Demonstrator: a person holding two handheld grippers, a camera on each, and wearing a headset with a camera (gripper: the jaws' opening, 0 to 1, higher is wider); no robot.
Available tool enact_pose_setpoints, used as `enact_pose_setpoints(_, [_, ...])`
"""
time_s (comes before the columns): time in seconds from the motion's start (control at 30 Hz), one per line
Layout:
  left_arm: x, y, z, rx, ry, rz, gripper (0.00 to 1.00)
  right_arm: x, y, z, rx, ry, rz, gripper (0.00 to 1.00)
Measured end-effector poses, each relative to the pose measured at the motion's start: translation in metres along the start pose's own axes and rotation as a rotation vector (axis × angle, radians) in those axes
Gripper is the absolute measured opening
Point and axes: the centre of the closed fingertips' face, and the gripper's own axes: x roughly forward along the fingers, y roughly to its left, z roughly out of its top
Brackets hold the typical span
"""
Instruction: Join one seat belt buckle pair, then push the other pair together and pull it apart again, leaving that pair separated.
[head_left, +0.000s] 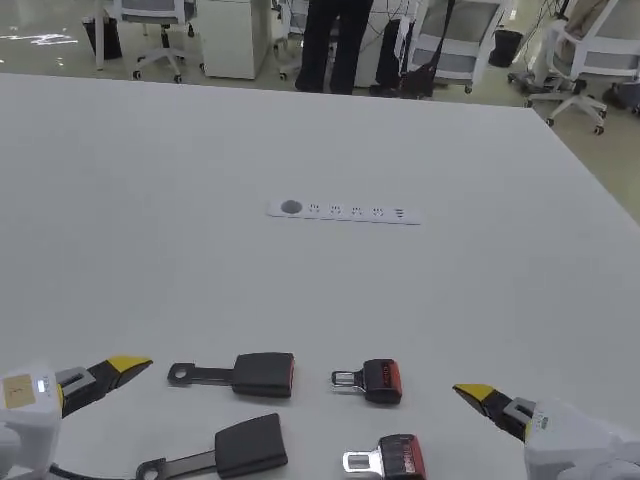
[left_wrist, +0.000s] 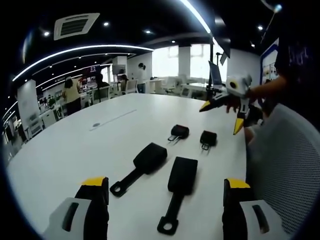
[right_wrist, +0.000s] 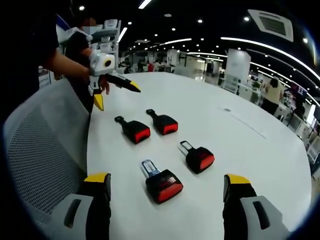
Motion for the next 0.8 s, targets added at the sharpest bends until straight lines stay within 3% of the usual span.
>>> enact_pose_setpoints(0.43, [0.022,-0.012,-0.009,0.057,0.114,-0.099,0.85,0.007,0.003,-0.006,-0.084,0.074,0.084,0.83])
enact_pose_setpoints(0.8, [0.042,-0.021,-0.031,0.083,0.281,-0.180,0.72,0.011,0.006,-0.014,-0.118,0.142,0.156,0.69])
